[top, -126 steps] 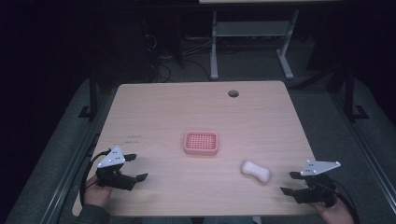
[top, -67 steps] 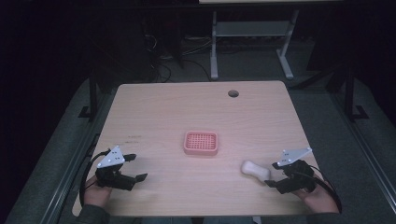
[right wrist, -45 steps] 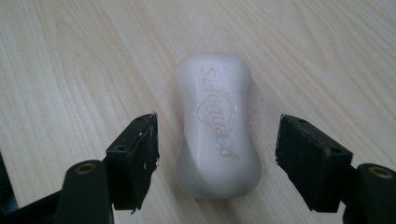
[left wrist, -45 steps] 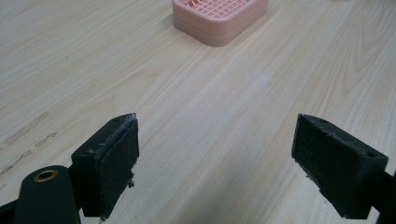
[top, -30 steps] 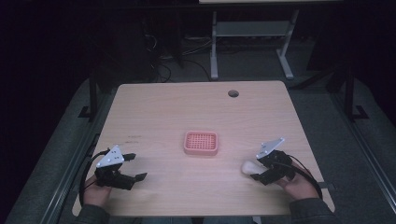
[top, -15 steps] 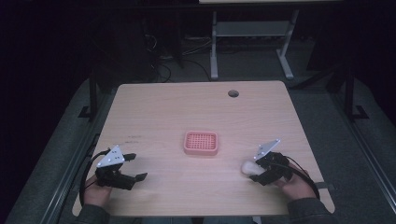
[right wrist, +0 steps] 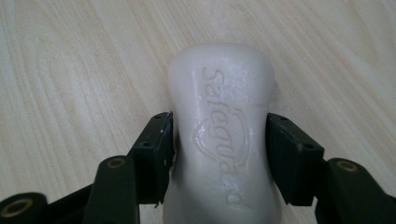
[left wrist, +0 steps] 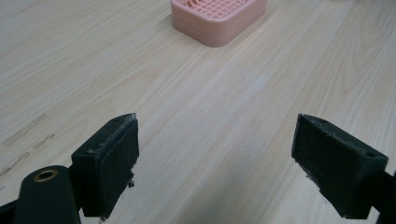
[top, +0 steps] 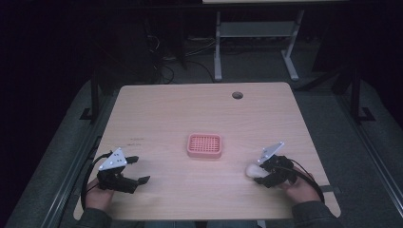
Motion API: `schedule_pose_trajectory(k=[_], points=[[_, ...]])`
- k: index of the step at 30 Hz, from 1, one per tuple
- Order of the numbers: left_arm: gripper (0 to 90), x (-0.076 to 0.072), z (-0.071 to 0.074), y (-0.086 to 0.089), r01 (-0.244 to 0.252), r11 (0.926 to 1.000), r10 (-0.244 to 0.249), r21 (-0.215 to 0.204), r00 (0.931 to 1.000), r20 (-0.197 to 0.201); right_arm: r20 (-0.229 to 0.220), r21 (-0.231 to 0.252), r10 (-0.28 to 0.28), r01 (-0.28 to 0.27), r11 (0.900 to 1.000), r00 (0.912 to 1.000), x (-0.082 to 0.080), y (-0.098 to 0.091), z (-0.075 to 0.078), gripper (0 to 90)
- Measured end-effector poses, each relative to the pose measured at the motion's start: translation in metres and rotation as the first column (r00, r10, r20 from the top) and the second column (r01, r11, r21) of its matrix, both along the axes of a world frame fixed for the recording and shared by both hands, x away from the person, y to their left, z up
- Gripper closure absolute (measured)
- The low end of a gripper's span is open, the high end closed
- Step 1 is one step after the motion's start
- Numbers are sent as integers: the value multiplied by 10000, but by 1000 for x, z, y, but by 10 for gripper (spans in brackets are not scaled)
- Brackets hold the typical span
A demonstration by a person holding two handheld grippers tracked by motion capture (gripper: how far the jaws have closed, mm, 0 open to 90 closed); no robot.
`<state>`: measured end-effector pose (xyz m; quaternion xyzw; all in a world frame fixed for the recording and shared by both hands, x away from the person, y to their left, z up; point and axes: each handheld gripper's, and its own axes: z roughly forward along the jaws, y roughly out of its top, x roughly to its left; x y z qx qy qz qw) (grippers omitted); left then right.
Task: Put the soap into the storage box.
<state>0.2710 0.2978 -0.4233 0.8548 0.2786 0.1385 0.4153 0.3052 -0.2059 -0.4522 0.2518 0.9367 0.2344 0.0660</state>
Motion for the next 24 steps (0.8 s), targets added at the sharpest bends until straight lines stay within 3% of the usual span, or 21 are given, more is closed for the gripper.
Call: schedule_pose_trajectory(k=[24], points=[[148, 0, 0, 0, 12, 10000, -12, -9, 10000, -3, 63, 72, -216, 216, 9997, 9997, -3, -2, 1, 482]])
